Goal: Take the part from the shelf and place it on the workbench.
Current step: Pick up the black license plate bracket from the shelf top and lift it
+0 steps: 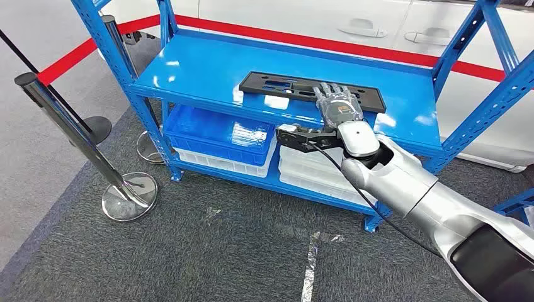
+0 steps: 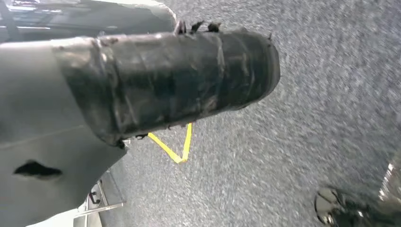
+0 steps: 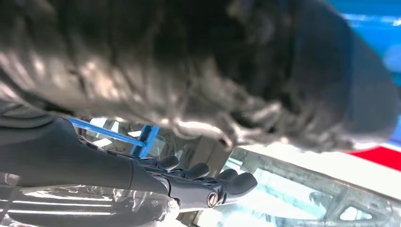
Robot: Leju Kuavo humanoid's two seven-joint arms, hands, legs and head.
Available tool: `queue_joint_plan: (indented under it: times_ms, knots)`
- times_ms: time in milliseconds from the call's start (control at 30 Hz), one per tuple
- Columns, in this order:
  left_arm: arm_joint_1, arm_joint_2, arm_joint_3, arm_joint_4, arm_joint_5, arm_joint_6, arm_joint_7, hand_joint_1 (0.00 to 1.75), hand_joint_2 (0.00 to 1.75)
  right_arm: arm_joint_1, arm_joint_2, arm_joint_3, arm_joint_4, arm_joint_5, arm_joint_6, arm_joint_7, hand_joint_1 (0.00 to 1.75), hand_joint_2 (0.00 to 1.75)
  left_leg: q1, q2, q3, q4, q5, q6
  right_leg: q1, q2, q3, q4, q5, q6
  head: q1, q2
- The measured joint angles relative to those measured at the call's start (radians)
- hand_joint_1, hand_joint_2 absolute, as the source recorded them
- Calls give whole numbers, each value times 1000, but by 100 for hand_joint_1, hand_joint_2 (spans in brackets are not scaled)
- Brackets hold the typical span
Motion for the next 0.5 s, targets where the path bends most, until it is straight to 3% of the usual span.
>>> queue_joint_plan:
  times_ms: [67,200,267,333,367,400,433,500]
  knots:
    - [-1,0,0,0,0,0,0,0,0,-1,0,0,0,0,1,0,0,0,-2,-1,-3,5,-4,-6,3,1,7,-16,-7,-5,-1,0]
    - [-2,0,-2,0,-2,-1,-1,0,0,-3,-1,0,-4,3,1,1,0,0,-1,1,-7,12,-20,-26,2,4,21,-39,-18,-24,-3,0]
    - [-1,-1,-2,0,-2,-1,-2,0,0,-4,-2,0,-6,4,1,1,0,0,1,4,-40,83,-55,-36,-2,3,34,-48,-20,-34,-6,0]
    - [-2,-1,-2,0,-2,-1,-2,0,0,-3,-2,0,-7,4,1,2,0,0,3,5,-111,216,-98,-44,-2,2,43,-49,-27,-40,-8,0]
    - [-2,-1,-2,0,-3,-1,-2,0,0,-1,-2,0,-8,4,1,2,0,0,4,5,-145,267,-105,-47,-2,2,48,-49,-31,-42,-8,0]
    - [-1,-1,-2,0,-3,-1,-2,0,0,2,-2,0,-8,4,1,2,0,0,6,5,-164,283,-92,-49,-3,3,53,-49,-35,-42,-8,0]
    - [-1,-1,-2,0,-4,-1,-1,0,0,3,-2,0,-8,3,1,2,0,0,7,5,-164,260,-61,-50,-4,4,59,-48,-40,-41,-8,0]
    - [1,0,-3,0,-6,-2,1,0,0,4,-2,0,-8,1,2,2,0,0,9,6,-120,134,23,-49,-5,6,73,-47,-52,-36,-7,0]
